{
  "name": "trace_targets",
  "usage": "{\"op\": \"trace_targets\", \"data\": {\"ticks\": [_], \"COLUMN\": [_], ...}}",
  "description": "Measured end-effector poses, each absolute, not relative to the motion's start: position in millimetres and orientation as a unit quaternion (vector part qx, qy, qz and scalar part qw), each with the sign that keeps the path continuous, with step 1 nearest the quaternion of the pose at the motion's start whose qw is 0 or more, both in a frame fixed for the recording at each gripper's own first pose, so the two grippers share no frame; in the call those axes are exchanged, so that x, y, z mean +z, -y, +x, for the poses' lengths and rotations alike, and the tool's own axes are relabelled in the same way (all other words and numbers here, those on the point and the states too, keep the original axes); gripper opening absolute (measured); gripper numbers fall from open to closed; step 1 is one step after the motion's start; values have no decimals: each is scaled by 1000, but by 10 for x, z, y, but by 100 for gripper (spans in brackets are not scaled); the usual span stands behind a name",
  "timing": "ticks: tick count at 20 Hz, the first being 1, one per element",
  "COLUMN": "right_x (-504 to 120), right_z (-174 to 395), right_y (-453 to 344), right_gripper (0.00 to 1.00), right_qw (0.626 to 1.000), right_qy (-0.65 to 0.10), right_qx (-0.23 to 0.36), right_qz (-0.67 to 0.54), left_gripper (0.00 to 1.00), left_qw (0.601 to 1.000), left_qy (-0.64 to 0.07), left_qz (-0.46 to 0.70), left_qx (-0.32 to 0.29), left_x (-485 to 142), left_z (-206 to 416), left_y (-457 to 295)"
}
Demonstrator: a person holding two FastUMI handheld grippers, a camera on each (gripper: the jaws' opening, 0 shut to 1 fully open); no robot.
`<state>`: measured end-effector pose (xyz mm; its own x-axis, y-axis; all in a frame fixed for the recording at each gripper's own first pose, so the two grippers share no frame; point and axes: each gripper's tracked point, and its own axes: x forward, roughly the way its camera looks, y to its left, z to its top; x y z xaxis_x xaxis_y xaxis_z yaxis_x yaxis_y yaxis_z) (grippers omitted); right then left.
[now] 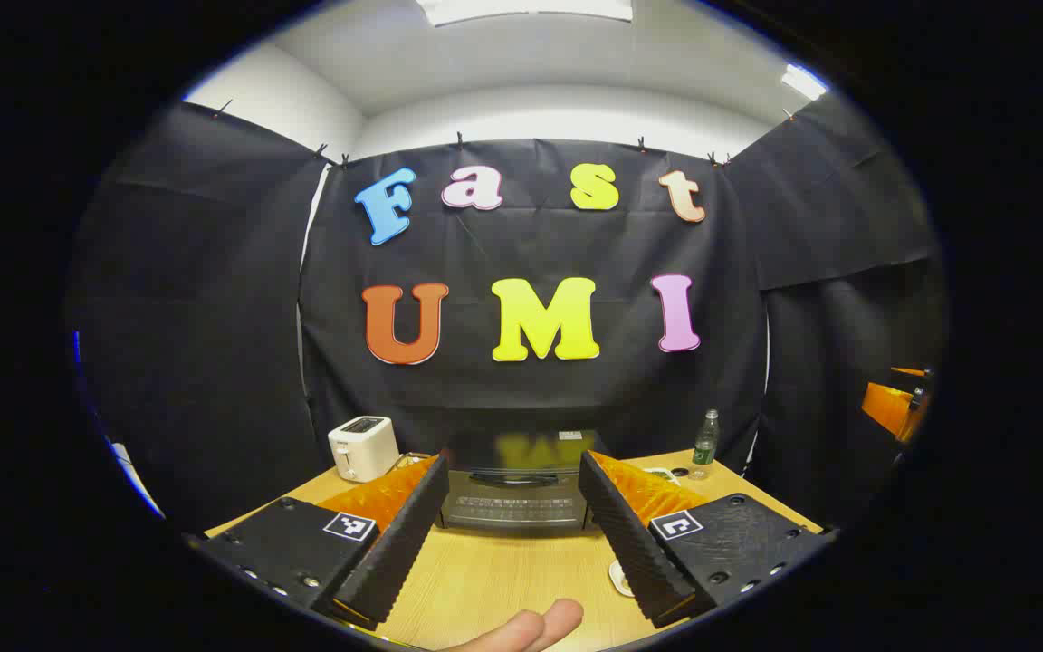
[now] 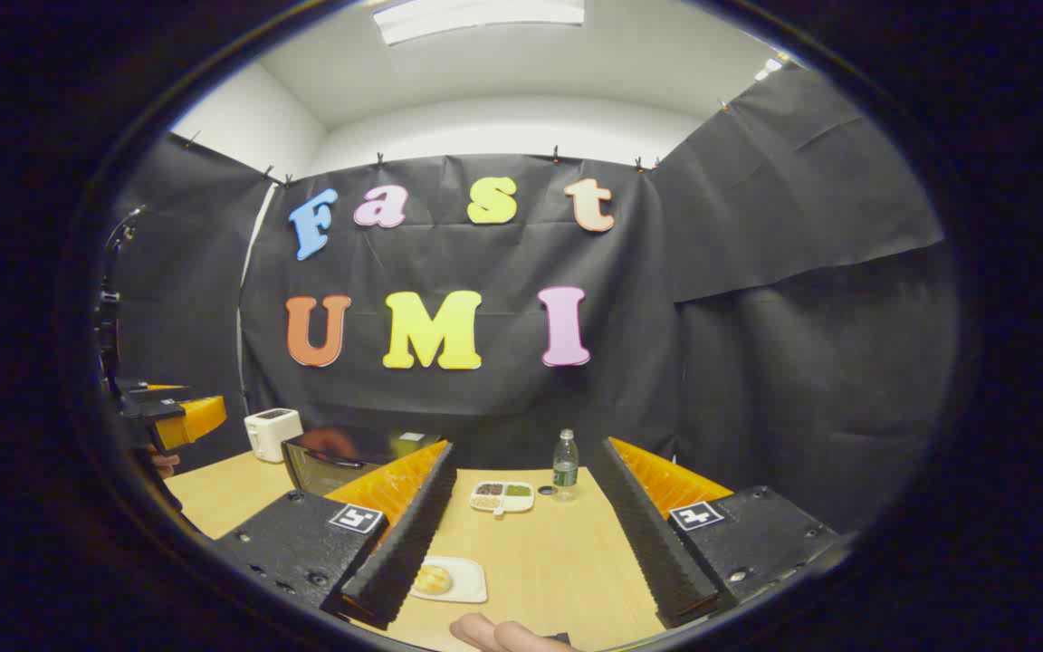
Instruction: Open the electric oven with the left hand, put the food in, and close the electric oven.
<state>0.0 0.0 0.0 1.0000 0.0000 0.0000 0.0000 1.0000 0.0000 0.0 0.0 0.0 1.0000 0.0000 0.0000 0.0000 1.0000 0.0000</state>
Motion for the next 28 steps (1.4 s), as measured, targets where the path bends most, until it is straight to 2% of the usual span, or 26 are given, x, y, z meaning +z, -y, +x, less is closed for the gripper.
{"op": "trace_targets", "data": {"ticks": [4,10,14,23,28], "right_x": [-42,-52,28,58,6], "right_z": [32,32,-15,-33,-27], "right_y": [-85,-284,-199,-38,38], "right_gripper": [96,96,96,96,96], "right_qw": [1000,1000,1000,999,999], "right_qy": [0,-4,15,36,47], "right_qx": [-8,12,-11,-13,-10], "right_qz": [-16,7,-2,27,22], "left_gripper": [94,95,94,95,94], "left_qw": [1000,1000,1000,998,995], "left_qy": [-8,-14,-14,-33,-81], "left_qz": [-3,2,-3,-12,-18], "left_qx": [-5,-11,-24,-47,-62], "left_x": [-79,-112,-139,-408,-851], "left_z": [115,300,488,1446,1909], "left_y": [-104,-219,-196,-115,-35]}}
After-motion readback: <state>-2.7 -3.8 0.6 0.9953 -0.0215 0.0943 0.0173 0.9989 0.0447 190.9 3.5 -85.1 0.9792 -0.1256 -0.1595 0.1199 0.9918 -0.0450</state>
